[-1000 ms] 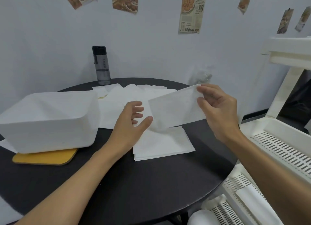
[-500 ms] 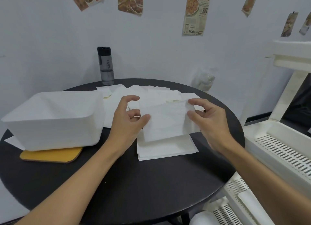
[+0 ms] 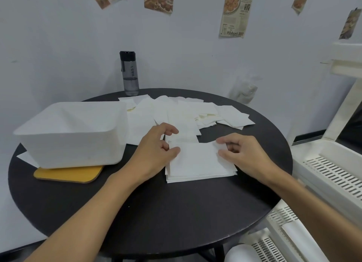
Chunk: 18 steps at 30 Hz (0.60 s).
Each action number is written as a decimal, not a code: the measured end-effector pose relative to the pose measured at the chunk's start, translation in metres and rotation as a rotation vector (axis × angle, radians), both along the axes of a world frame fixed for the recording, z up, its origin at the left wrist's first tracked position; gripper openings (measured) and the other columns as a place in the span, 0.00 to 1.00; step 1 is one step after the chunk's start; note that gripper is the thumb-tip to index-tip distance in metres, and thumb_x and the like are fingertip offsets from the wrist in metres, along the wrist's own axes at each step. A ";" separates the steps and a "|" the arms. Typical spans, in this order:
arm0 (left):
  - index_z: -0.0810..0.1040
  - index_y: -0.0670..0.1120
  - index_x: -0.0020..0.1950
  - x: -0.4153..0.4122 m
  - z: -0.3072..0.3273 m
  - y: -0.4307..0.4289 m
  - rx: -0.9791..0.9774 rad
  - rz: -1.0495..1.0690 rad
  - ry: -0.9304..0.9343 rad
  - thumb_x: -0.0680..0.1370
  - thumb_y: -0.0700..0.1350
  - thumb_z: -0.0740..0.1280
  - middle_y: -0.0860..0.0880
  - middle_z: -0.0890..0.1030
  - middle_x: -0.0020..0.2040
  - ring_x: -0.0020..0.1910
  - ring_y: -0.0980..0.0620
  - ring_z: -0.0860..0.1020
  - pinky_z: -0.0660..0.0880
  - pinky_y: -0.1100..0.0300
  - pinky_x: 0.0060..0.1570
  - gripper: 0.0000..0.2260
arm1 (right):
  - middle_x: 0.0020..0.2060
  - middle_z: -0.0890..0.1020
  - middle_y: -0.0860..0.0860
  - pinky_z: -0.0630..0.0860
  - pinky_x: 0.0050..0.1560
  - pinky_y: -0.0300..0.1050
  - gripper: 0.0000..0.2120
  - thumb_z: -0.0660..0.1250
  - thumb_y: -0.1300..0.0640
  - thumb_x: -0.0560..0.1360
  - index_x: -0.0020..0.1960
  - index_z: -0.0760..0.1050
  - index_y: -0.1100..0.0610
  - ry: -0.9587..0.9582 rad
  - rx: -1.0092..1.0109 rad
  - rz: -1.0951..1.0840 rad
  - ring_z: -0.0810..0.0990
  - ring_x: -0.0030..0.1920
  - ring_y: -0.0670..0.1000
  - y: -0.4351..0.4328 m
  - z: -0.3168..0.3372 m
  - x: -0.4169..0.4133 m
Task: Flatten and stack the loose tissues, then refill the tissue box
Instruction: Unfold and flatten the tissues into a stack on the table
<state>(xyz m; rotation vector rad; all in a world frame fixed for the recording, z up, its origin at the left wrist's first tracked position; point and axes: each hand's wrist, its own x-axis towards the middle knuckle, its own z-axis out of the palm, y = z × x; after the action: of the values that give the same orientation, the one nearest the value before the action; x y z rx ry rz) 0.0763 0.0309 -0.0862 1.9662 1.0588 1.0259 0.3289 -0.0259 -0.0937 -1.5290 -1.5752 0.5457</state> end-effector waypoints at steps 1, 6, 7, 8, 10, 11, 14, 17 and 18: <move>0.75 0.59 0.56 -0.001 -0.001 0.000 0.019 -0.004 0.052 0.76 0.40 0.72 0.55 0.74 0.57 0.32 0.59 0.72 0.71 0.67 0.39 0.16 | 0.35 0.75 0.48 0.70 0.39 0.34 0.12 0.72 0.62 0.74 0.54 0.80 0.50 -0.040 -0.016 0.007 0.74 0.35 0.46 0.000 -0.001 0.000; 0.75 0.59 0.56 -0.006 -0.002 -0.002 0.095 0.001 0.202 0.77 0.42 0.71 0.55 0.70 0.54 0.41 0.61 0.73 0.69 0.74 0.44 0.15 | 0.55 0.75 0.41 0.72 0.55 0.40 0.14 0.74 0.47 0.70 0.55 0.80 0.41 -0.161 -0.030 0.027 0.76 0.49 0.41 0.000 -0.002 0.002; 0.75 0.60 0.57 -0.006 -0.002 -0.002 0.119 0.001 0.223 0.77 0.44 0.71 0.57 0.69 0.57 0.46 0.62 0.73 0.68 0.75 0.46 0.14 | 0.59 0.73 0.37 0.70 0.62 0.43 0.16 0.72 0.41 0.68 0.55 0.79 0.39 -0.210 -0.060 0.043 0.75 0.56 0.42 0.000 -0.002 0.003; 0.75 0.61 0.56 -0.006 -0.001 -0.003 0.140 -0.010 0.241 0.77 0.47 0.71 0.60 0.68 0.60 0.52 0.65 0.72 0.67 0.76 0.50 0.12 | 0.61 0.71 0.35 0.67 0.68 0.48 0.17 0.70 0.37 0.67 0.55 0.79 0.37 -0.256 -0.089 0.054 0.72 0.62 0.43 -0.001 -0.002 0.004; 0.77 0.62 0.56 -0.007 0.000 -0.007 0.171 -0.076 0.290 0.77 0.52 0.71 0.64 0.68 0.65 0.64 0.68 0.66 0.62 0.72 0.61 0.10 | 0.61 0.73 0.32 0.62 0.73 0.54 0.15 0.70 0.37 0.70 0.55 0.78 0.37 -0.309 -0.112 0.080 0.70 0.65 0.40 -0.002 -0.001 0.004; 0.78 0.62 0.56 -0.008 0.000 -0.010 0.182 -0.116 0.334 0.77 0.53 0.71 0.65 0.69 0.66 0.67 0.68 0.64 0.60 0.69 0.65 0.09 | 0.59 0.75 0.31 0.61 0.73 0.55 0.13 0.70 0.38 0.71 0.55 0.78 0.37 -0.324 -0.114 0.093 0.70 0.65 0.39 -0.002 -0.001 0.004; 0.79 0.62 0.58 -0.015 -0.002 -0.017 0.215 -0.168 0.495 0.78 0.57 0.69 0.67 0.69 0.68 0.65 0.76 0.59 0.56 0.65 0.69 0.09 | 0.57 0.75 0.29 0.63 0.72 0.53 0.18 0.67 0.32 0.67 0.55 0.77 0.35 -0.333 -0.128 0.140 0.70 0.65 0.40 -0.001 -0.001 0.003; 0.79 0.62 0.60 -0.024 -0.004 -0.017 0.222 -0.156 0.532 0.78 0.58 0.67 0.67 0.70 0.68 0.67 0.73 0.61 0.57 0.64 0.70 0.11 | 0.57 0.76 0.31 0.66 0.68 0.47 0.18 0.68 0.32 0.67 0.55 0.78 0.35 -0.327 -0.149 0.194 0.72 0.63 0.39 0.003 -0.001 0.002; 0.78 0.63 0.61 -0.027 -0.005 -0.018 0.224 -0.155 0.533 0.78 0.58 0.67 0.67 0.70 0.68 0.69 0.71 0.61 0.57 0.64 0.71 0.11 | 0.56 0.77 0.33 0.67 0.64 0.43 0.16 0.70 0.36 0.69 0.55 0.78 0.37 -0.294 -0.137 0.197 0.74 0.60 0.38 0.006 0.000 0.000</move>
<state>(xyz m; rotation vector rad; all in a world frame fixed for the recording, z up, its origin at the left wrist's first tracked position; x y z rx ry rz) 0.0492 0.0133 -0.0908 2.5456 1.0708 0.5634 0.3293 -0.0204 -0.0933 -1.6224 -1.9636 0.5671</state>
